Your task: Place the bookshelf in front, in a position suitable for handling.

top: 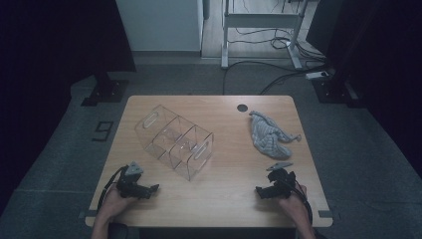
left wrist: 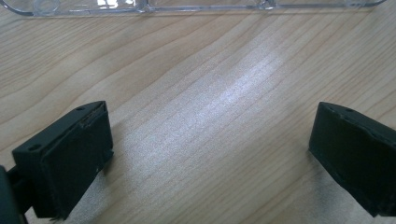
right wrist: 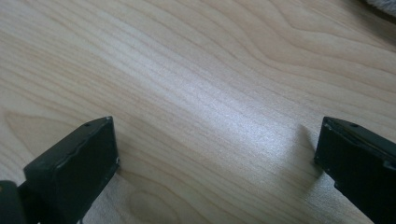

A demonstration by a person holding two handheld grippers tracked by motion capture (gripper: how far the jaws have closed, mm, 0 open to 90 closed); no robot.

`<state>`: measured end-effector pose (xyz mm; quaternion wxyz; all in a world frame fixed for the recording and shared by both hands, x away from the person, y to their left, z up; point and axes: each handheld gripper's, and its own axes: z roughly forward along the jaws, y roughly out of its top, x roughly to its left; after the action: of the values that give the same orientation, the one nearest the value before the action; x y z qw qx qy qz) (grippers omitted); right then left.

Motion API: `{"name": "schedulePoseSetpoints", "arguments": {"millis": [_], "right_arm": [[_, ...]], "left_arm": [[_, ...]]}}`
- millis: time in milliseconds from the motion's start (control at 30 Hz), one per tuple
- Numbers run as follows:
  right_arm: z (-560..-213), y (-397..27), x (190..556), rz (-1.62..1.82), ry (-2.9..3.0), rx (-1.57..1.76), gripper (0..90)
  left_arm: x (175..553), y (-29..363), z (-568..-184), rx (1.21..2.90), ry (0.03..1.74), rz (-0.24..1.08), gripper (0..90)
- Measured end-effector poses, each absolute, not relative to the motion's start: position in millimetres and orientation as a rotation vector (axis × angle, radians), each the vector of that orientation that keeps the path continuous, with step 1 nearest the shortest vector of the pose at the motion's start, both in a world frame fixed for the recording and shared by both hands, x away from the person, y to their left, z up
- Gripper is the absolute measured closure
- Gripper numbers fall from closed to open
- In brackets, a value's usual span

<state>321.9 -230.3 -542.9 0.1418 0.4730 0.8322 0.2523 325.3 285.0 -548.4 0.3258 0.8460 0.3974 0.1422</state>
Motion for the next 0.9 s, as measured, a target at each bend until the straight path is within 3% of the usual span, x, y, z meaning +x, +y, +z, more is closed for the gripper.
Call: {"name": "schedulePoseSetpoints", "arguments": {"millis": [900], "right_arm": [[-499.7, -246.4, 338.5, 0.889, 2.319, 1.35, 0.0]], "left_arm": [[325.3, 282.7, -548.6, 2.226, 1.049, 0.391, 0.0]]}}
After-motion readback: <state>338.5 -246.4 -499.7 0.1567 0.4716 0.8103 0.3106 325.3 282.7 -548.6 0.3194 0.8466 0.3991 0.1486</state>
